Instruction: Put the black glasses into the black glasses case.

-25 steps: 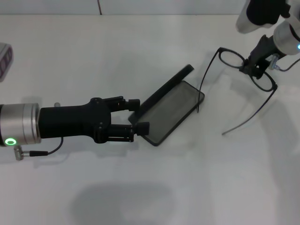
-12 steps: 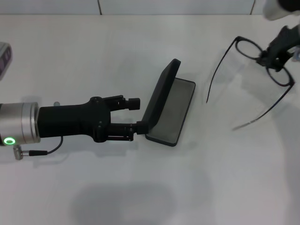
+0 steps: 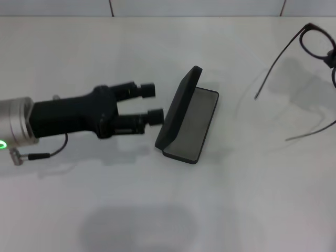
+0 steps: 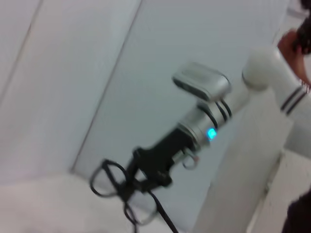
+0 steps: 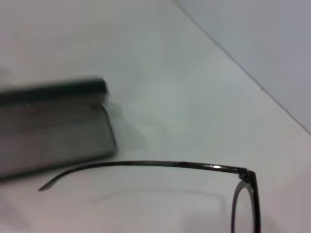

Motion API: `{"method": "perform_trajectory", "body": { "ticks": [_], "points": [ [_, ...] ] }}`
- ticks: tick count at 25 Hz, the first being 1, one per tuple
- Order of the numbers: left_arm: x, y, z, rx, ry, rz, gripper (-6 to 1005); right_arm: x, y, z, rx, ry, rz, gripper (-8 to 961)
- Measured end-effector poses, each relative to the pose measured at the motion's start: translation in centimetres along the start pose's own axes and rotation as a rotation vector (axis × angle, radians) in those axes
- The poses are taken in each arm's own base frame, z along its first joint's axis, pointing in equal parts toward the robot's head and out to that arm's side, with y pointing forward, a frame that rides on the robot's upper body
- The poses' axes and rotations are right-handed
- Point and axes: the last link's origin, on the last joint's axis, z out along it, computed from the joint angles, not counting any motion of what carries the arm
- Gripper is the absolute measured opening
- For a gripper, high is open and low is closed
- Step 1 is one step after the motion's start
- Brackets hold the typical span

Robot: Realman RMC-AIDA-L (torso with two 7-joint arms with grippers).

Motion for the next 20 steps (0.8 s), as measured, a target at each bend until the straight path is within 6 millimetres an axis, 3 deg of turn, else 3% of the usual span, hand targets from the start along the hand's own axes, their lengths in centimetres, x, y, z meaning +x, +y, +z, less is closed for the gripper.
{"method": "perform_trajectory", "body": {
  "ticks": [5, 11, 20],
  "points": [
    [2.0, 0.1, 0.1, -0.019, 0.118, 0.040, 875, 1.2, 0.4, -2.5, -0.189, -0.190, 0.069, 107],
    [4.1, 0.3, 1.6, -0.079, 0.198, 0.103, 857, 2.3, 1.1, -2.4, -0.417, -0.369, 0.113, 107],
    [5.1, 0.5, 5.3, -0.145, 0.215, 0.231, 515, 2.0, 3.5, -0.4, -0.547, -0.425, 0.113, 107]
  ]
}}
